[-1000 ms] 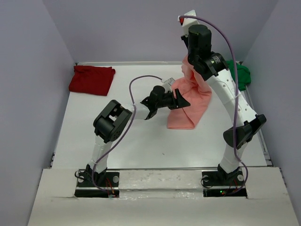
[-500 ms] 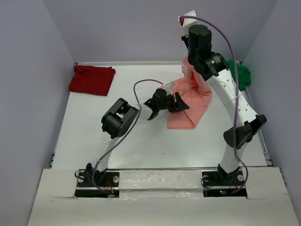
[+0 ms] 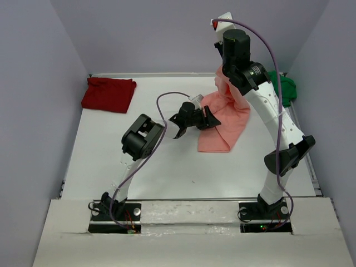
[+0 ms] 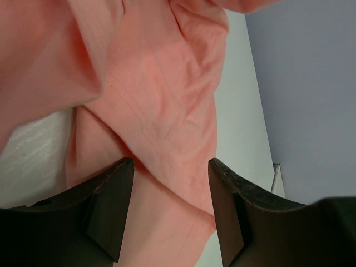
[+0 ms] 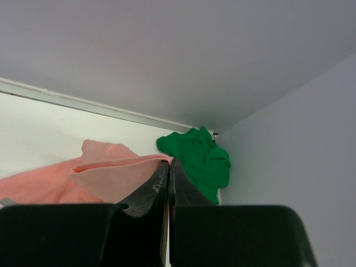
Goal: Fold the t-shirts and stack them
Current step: Flatten out the tshirt
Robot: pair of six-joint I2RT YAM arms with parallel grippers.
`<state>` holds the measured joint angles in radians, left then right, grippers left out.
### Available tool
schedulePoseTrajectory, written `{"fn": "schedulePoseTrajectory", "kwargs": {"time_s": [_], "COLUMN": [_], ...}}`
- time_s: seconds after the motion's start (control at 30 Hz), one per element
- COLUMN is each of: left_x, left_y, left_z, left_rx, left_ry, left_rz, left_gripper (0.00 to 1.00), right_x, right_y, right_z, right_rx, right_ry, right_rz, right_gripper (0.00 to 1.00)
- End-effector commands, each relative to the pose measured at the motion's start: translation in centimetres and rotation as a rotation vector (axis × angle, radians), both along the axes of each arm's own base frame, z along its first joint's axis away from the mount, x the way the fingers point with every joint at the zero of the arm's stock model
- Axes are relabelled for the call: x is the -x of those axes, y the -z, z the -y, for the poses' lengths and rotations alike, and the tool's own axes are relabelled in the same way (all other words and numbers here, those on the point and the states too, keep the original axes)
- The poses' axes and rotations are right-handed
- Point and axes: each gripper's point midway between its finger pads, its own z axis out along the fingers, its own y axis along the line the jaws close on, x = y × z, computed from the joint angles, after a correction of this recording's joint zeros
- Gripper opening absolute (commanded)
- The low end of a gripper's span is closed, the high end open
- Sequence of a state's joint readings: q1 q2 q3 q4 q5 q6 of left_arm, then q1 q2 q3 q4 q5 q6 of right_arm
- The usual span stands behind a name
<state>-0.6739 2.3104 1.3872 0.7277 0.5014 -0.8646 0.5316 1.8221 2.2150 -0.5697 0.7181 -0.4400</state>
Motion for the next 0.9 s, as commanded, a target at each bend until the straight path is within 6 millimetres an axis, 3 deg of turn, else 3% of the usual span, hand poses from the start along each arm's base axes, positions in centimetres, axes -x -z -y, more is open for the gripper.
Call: {"fn": "schedulePoseTrajectory", "kwargs": {"time_s": [0.0,0.3,0.37,0.43,0.5,0.7,0.73,0.77,0.8,0.83,0.87], "left_x": [-1.3,-1.9,-1.8,-1.8,-1.6,-1.4,-1.2,-0.8,-0.6,-0.3,-0.1], "left_y": [-1.5,-0.2,-0.2,-1.1,-1.3,-3.2,-3.8,-5.9,-9.8,-8.7,-13.1], "left_z": [1.1,1.5,1.4,1.1,0.4,-1.5,-1.8,-2.6,-3.1,-3.4,-4.0], "left_rx": [0.028,0.02,0.016,0.014,-0.007,-0.062,-0.063,-0.069,-0.053,-0.094,-0.094], "left_ry": [0.011,0.009,0.009,-0.002,-0.023,-0.076,-0.077,-0.091,-0.123,-0.111,-0.157], "left_rz": [0.037,0.015,0.017,0.039,0.047,0.102,0.114,0.152,0.219,0.215,0.294], "left_gripper": [0.66,0.65,0.56,0.38,0.0,0.0,0.0,0.0,0.0,0.0,0.0], "right_x": [1.3,1.0,0.8,0.6,0.7,0.6,0.7,0.8,0.8,0.9,0.7], "right_y": [-3.4,-2.9,-2.3,-2.0,-2.0,-2.2,-2.2,-2.0,-2.0,-2.0,-2.0], "right_z": [0.6,0.3,0.2,0.0,0.1,0.2,0.2,0.3,0.3,0.4,0.9], "right_rx": [-0.053,-0.046,-0.042,-0.041,-0.044,-0.041,-0.041,-0.037,-0.039,-0.039,-0.042], "right_ry": [0.004,-0.005,-0.003,-0.004,-0.001,0.005,0.005,0.006,0.01,0.016,0.028], "right_rz": [0.082,0.069,0.058,0.051,0.051,0.054,0.053,0.048,0.05,0.05,0.052], "right_gripper": [0.0,0.0,0.0,0.0,0.0,0.0,0.0,0.0,0.0,0.0,0.0]}}
